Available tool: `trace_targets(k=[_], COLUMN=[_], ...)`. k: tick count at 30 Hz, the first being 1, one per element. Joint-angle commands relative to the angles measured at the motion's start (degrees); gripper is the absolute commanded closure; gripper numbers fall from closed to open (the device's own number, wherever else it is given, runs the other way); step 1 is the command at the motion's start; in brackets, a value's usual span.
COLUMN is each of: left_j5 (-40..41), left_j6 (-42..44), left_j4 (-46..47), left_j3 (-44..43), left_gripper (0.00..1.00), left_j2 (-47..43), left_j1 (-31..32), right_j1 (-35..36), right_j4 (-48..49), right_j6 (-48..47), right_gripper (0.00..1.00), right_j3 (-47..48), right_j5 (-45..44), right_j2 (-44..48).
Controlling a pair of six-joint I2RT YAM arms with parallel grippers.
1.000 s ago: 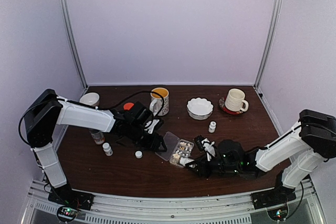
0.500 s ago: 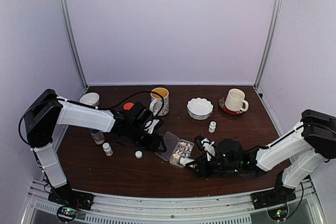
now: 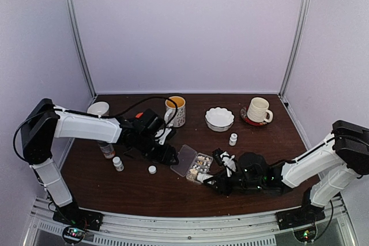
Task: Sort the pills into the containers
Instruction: Pour the pill into the compartment of the pill container.
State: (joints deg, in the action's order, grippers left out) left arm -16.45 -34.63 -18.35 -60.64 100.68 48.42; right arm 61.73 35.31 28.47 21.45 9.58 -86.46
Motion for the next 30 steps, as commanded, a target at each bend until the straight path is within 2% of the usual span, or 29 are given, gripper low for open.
trace_targets(k=[1,2,5,8,11,14,17,20,23,26,30], left_j5=[3.82,4.38,5.63,6.82,7.59,8.67,9.40,9.95,10.26,10.71,11.21], left_j6=[2.08,2.18,2.44,2.76,3.11,3.46,3.76,3.96,4.18,4.31,4.56], left_j4=[-3.17,-3.60,-4.73,-5.80,-6.48,-7.52,-7.90,-8.38,-8.58,-8.79,-9.24], left_j3=[-1.94,-1.89,-1.61,-1.18,-0.52,0.05,0.65,1.08,1.44,1.79,1.92], left_gripper=[0.43,0.43,0.43,0.43,0.43,0.43,0.43,0.43,0.43,0.43,0.43], left_j2=[-3.45,-3.88,-4.99,-5.48,-5.97,-6.35,-6.72,-6.94,-6.74,-6.50,-5.87], left_j1=[-0.27,-0.26,-0.39,-0.59,-0.96,-1.16,-1.38,-1.52,-1.58,-1.60,-1.58], right_j1=[0.34,0.32,0.51,0.49,0.49,0.49,0.57,0.62,0.58,0.58,0.58], right_j4=[-0.90,-2.40,1.77,-2.40,1.51,-3.20,0.39,-4.01,1.76,-3.50,-0.05], right_j6=[-0.33,-0.90,-0.09,-1.02,-0.17,-1.20,-0.50,-1.38,-0.30,-1.20,-0.57], right_gripper=[1.00,1.00,1.00,1.00,1.00,1.00,1.00,1.00,1.00,1.00,1.00], right_j3=[1.11,1.92,0.11,1.84,0.21,2.04,0.63,2.51,0.01,2.25,0.98], right_j5=[-1.21,-0.86,-0.68,-1.18,-1.00,-1.45,-1.39,-1.92,-1.53,-2.09,-1.86], right_j2=[0.51,0.28,0.91,0.44,0.94,0.36,0.72,0.17,1.14,0.63,1.04])
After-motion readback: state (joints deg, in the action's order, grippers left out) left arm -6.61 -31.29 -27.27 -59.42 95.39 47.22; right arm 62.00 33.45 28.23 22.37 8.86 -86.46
